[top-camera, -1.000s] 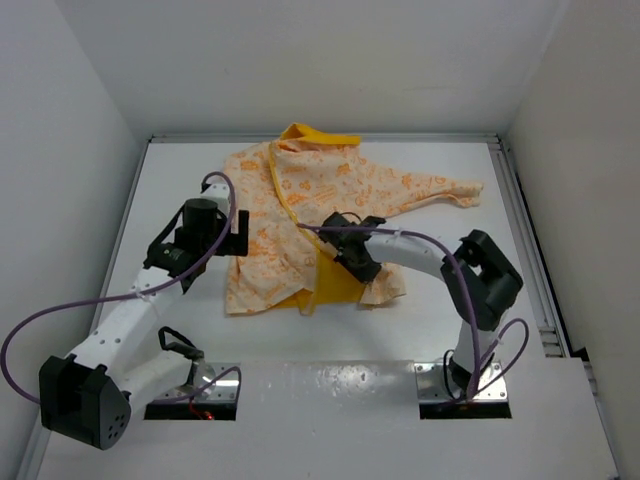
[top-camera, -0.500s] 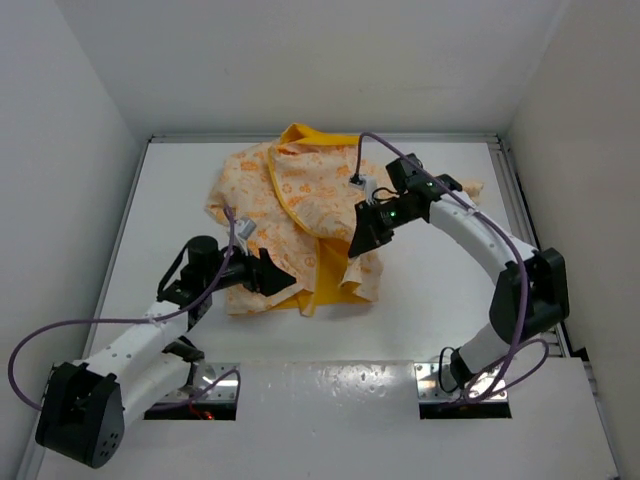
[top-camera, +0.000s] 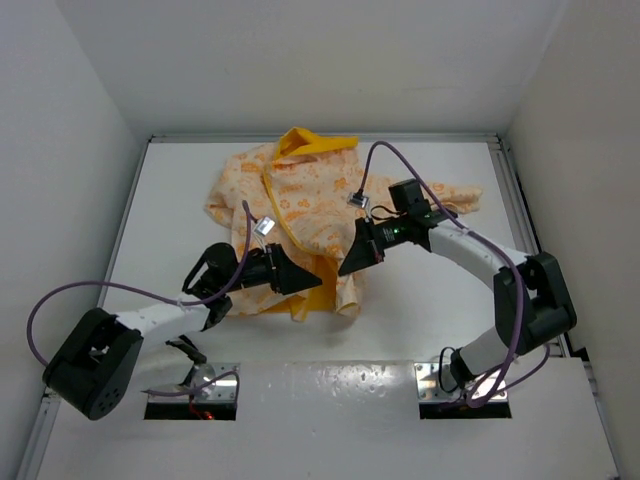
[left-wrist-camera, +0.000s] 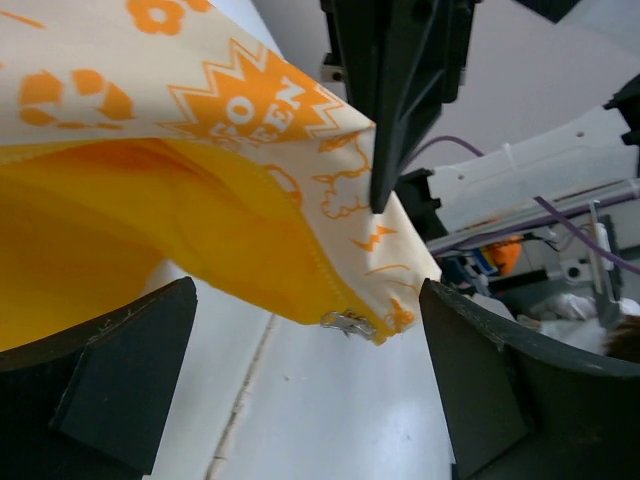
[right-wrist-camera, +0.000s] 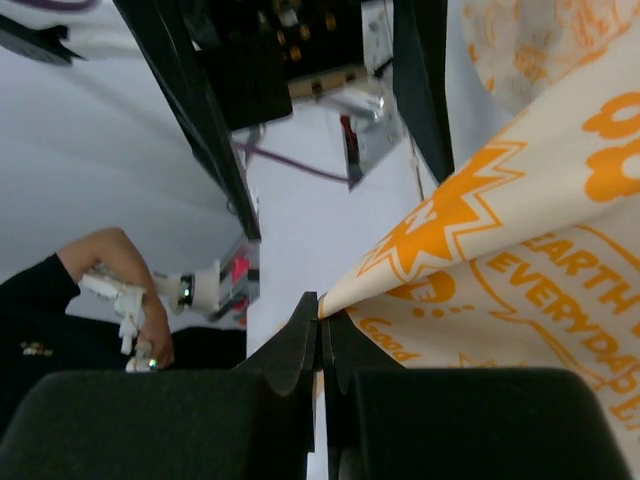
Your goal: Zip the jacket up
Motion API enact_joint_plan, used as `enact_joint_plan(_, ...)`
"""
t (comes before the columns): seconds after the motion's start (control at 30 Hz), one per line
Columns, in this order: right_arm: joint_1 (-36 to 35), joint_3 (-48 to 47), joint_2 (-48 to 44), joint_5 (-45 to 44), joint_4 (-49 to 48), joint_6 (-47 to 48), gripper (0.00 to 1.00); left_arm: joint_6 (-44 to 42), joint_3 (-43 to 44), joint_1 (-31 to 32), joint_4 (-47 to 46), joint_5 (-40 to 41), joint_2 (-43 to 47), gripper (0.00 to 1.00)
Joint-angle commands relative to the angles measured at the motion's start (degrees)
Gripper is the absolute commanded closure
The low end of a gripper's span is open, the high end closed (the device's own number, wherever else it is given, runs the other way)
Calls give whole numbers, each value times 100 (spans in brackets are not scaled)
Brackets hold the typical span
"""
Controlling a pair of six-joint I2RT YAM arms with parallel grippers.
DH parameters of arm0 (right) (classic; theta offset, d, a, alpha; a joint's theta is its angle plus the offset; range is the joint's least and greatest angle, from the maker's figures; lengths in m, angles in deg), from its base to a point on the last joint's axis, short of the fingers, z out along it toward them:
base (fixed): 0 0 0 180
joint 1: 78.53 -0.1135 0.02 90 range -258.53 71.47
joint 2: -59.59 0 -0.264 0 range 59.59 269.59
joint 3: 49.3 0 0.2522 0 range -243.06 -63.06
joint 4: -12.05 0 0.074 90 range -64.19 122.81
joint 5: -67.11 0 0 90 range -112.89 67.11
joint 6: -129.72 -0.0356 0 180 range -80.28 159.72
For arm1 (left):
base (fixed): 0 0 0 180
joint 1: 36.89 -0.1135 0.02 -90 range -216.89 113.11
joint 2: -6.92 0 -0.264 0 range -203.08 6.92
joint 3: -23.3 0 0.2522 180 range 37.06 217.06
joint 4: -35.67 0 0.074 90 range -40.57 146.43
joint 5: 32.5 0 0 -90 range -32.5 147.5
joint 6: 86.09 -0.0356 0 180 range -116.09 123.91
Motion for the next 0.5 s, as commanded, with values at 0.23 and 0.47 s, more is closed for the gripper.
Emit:
enact_joint_plan(0.23,42,758,104,595,-5995,-4134,100,114,432,539,-778,-79,-407,12)
enact_joint_plan(0.47,42,872,184,648,-6747,-4634,100,314,493,539,-1277,-79,-513,17)
